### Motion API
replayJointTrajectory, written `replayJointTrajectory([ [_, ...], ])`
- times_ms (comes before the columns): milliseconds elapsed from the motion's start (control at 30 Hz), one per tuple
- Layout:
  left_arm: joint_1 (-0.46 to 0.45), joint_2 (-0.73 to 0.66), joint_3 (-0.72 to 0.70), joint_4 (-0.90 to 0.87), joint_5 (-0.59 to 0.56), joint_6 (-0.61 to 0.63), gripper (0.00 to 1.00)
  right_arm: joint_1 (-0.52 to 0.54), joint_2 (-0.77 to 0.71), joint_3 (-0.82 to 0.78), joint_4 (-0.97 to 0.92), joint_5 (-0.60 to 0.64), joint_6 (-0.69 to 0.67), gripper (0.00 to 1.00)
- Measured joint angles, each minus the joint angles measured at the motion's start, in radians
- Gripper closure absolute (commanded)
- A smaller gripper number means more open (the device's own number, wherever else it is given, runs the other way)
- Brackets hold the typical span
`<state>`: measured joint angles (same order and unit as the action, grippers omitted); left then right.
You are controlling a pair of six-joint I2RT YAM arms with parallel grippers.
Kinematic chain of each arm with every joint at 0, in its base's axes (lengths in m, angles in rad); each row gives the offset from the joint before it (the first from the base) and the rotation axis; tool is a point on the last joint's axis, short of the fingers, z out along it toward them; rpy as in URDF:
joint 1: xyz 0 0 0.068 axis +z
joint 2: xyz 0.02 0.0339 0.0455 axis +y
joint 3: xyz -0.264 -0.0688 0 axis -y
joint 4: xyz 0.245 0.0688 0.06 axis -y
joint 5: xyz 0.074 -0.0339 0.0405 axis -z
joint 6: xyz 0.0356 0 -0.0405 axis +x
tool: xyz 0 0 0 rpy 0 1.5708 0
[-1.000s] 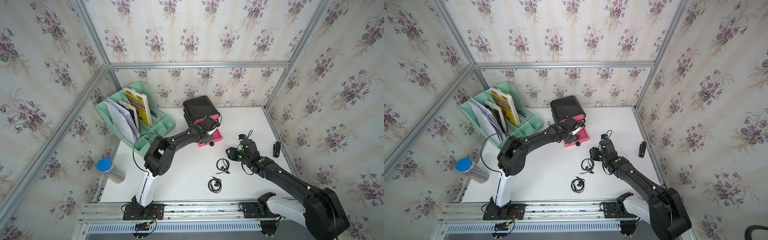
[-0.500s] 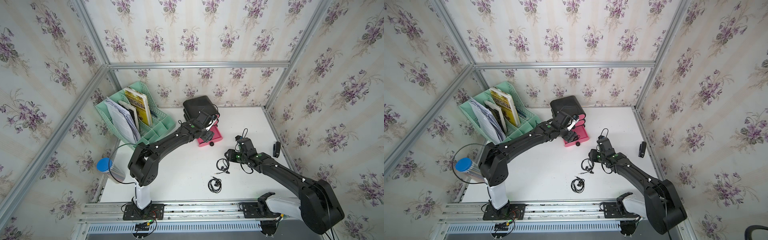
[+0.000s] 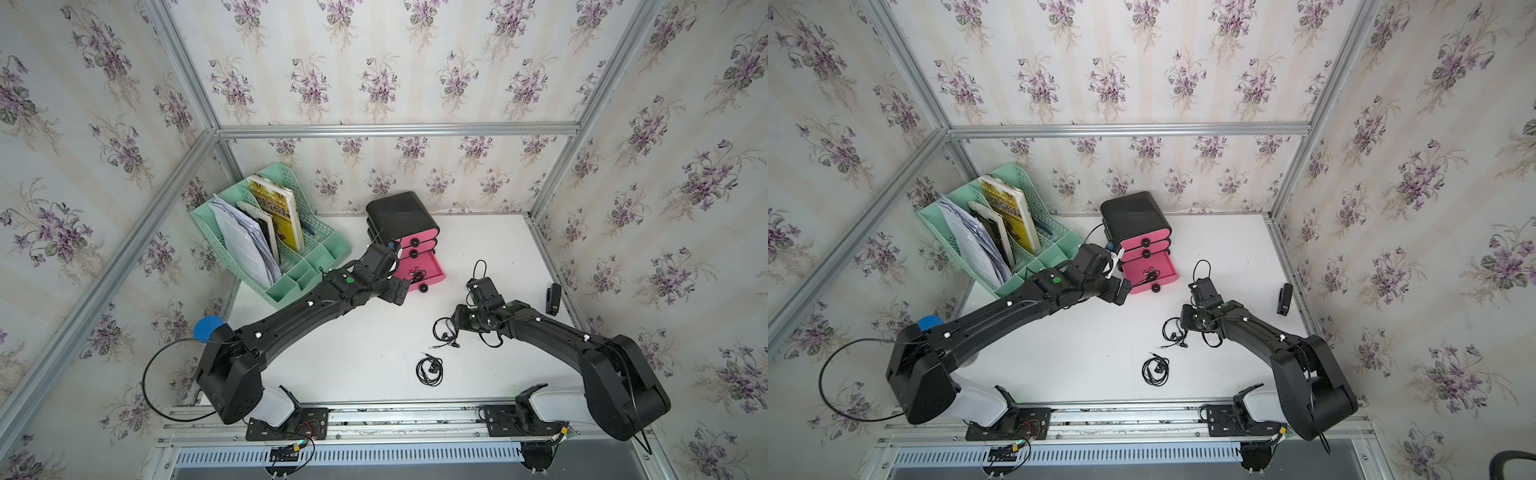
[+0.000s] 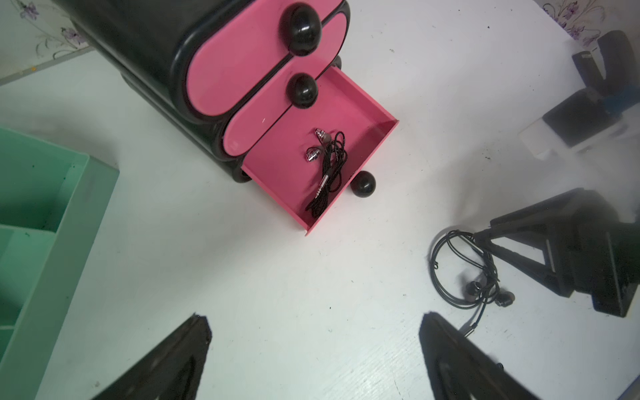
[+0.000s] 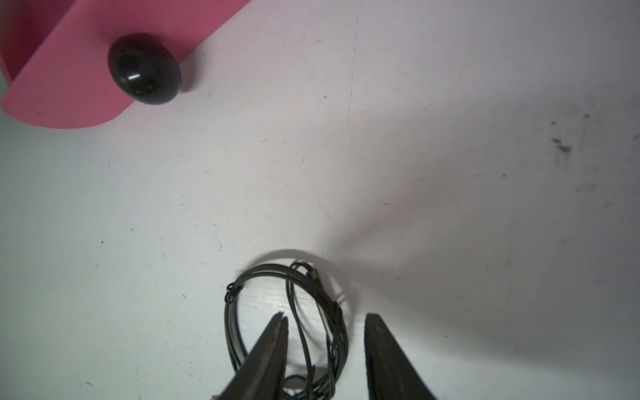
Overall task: Place the wired earphones into the drawer by color
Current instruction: Pick up the wired earphones from the center of the board.
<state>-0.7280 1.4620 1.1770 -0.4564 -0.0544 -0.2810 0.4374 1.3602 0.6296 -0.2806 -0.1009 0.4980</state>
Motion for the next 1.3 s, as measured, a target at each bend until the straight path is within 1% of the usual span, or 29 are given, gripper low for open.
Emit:
replayJointTrajectory([
  [67,0.000,-0.045,-0.050,-0.001,-0.012,-0.020,0.01,0.000,0.011,0.000,0.000,0.000,0.000,0.64],
  [267,0.000,-0.143,-0.154,-0.009,-0.060,-0.062,0.01,0.000,0.035,0.000,0.002,-0.008,0.000,0.65],
  [467,0.000,-0.188,-0.217,-0.028,-0.095,-0.086,0.01,0.000,0.058,0.000,0.004,-0.018,-0.003,0.66],
  [600,0.000,-0.198,-0.229,-0.034,-0.111,-0.093,0.01,0.000,0.070,0.000,0.009,-0.021,-0.007,0.69],
  [800,0.000,-0.197,-0.230,-0.037,-0.122,-0.095,0.01,0.000,0.084,0.002,0.026,-0.027,-0.009,0.80],
  [933,0.000,-0.197,-0.231,-0.038,-0.125,-0.096,0.01,0.000,0.088,0.002,0.032,-0.038,-0.011,0.90],
  [1067,0.000,-0.198,-0.235,-0.038,-0.126,-0.096,0.01,0.000,0.080,0.002,0.035,-0.045,-0.012,0.97],
  [1167,0.000,-0.198,-0.238,-0.040,-0.127,-0.097,0.01,0.000,0.072,0.002,0.027,-0.043,-0.019,1.00],
  [1300,0.000,-0.199,-0.240,-0.042,-0.132,-0.100,0.01,0.000,0.045,0.002,0.016,-0.041,-0.024,1.00],
])
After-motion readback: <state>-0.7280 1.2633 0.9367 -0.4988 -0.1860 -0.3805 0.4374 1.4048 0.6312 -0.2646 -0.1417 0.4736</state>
